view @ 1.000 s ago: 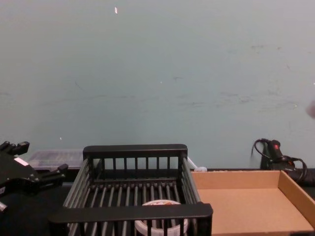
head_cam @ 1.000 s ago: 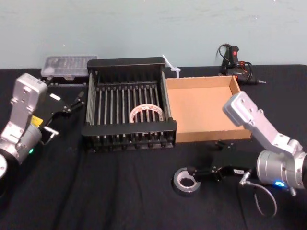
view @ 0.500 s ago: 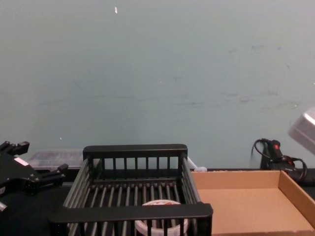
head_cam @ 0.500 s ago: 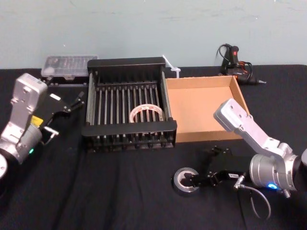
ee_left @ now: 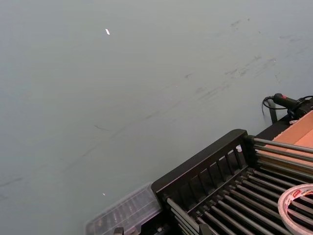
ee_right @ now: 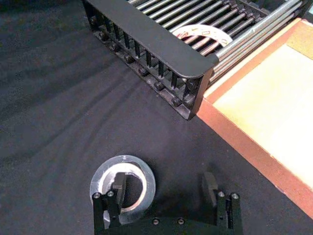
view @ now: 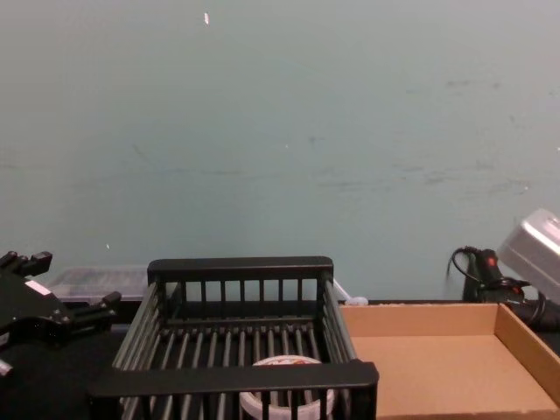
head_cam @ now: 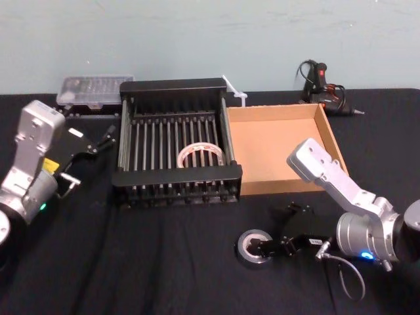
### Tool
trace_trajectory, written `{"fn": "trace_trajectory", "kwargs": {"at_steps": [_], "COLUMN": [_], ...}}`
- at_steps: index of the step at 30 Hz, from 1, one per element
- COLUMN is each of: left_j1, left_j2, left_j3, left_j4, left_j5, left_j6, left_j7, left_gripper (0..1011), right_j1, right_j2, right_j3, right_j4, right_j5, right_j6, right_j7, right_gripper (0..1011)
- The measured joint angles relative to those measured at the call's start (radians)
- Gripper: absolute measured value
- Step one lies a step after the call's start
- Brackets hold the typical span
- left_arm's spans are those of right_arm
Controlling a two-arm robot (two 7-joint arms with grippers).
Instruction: Pick up the white tape and place it into the black box , Pick up the silver tape and place it into the brown box.
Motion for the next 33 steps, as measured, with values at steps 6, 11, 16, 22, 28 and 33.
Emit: {"fn": "trace_trajectory", "kwargs": {"at_steps": [6, 11, 16, 22, 28, 33], "left_j1": [0.000, 0.000, 0.000, 0.000, 0.000, 0.000], "left_j2": [0.000, 0.000, 0.000, 0.000, 0.000, 0.000], "left_j3": [0.000, 0.000, 0.000, 0.000, 0.000, 0.000], "left_j4": [0.000, 0.000, 0.000, 0.000, 0.000, 0.000], "left_j5": [0.000, 0.000, 0.000, 0.000, 0.000, 0.000], "left_j6": [0.000, 0.000, 0.000, 0.000, 0.000, 0.000], "left_j7": [0.000, 0.000, 0.000, 0.000, 0.000, 0.000], "left_gripper": [1001, 1001, 1001, 1001, 1001, 1001], "right_j1": [0.007, 0.008, 0.008, 0.007, 0.007, 0.007], "right_j2": [-0.009, -0.015, -0.015, -0.015, -0.014, -0.014], "right_j3": [-0.005, -0.005, -0.005, -0.004, -0.004, -0.003], "right_j4": [0.014, 0.021, 0.021, 0.020, 0.020, 0.019], "right_j5": [-0.006, -0.013, -0.014, -0.014, -0.014, -0.013], "right_j6": [0.002, 0.005, 0.006, 0.006, 0.006, 0.006], "right_j7": [0.003, 0.002, 0.001, 0.001, 0.001, 0.001], "right_gripper": [1000, 1002, 1002, 1002, 1002, 954]}}
